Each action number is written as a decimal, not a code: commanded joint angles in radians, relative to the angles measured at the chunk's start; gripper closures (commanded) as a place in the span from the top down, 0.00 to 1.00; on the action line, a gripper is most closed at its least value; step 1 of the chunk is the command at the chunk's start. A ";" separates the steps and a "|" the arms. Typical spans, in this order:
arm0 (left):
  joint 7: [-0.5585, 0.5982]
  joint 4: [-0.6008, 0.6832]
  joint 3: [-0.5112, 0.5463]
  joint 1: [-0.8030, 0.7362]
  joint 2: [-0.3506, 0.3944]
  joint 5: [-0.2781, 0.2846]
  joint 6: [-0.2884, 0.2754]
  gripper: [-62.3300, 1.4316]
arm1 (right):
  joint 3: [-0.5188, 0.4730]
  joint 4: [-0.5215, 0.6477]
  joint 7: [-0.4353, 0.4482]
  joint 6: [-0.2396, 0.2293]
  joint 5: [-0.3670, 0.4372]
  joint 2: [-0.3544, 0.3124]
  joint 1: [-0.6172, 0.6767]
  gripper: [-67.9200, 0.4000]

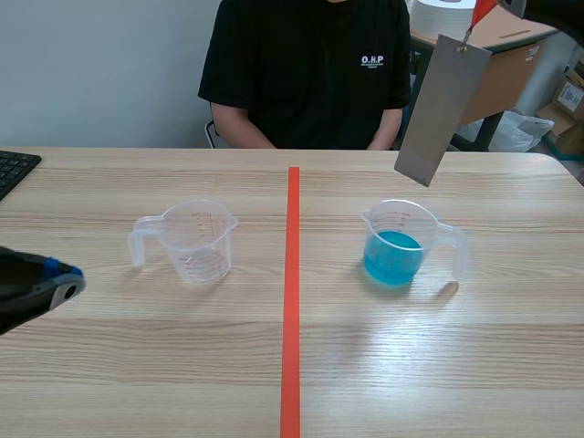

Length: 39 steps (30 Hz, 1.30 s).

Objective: Do the redox reaction experiment.
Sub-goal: 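Raise the plate and point at it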

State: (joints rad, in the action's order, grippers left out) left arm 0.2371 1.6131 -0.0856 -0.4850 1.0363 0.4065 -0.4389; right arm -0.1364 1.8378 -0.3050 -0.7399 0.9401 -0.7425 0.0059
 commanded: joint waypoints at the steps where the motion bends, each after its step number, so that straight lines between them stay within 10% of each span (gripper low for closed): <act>1: 0.006 0.019 -0.059 0.071 -0.013 -0.013 -0.001 0.10 | -0.016 0.016 0.011 -0.006 0.018 -0.011 -0.017 0.03; 20: -0.152 -0.250 -0.526 0.738 -0.468 -0.302 0.006 0.10 | -0.016 0.016 -0.011 -0.006 0.018 -0.011 -0.017 0.03; 39: -0.132 -0.623 -0.694 1.022 -0.763 -0.322 0.034 0.10 | -0.016 0.016 -0.012 -0.006 0.018 -0.011 -0.017 0.03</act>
State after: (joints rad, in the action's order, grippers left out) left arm 0.0872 0.9730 -0.7811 0.5190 0.2794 0.0757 -0.4126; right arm -0.1364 1.8378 -0.3355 -0.7399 0.9436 -0.7425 0.0059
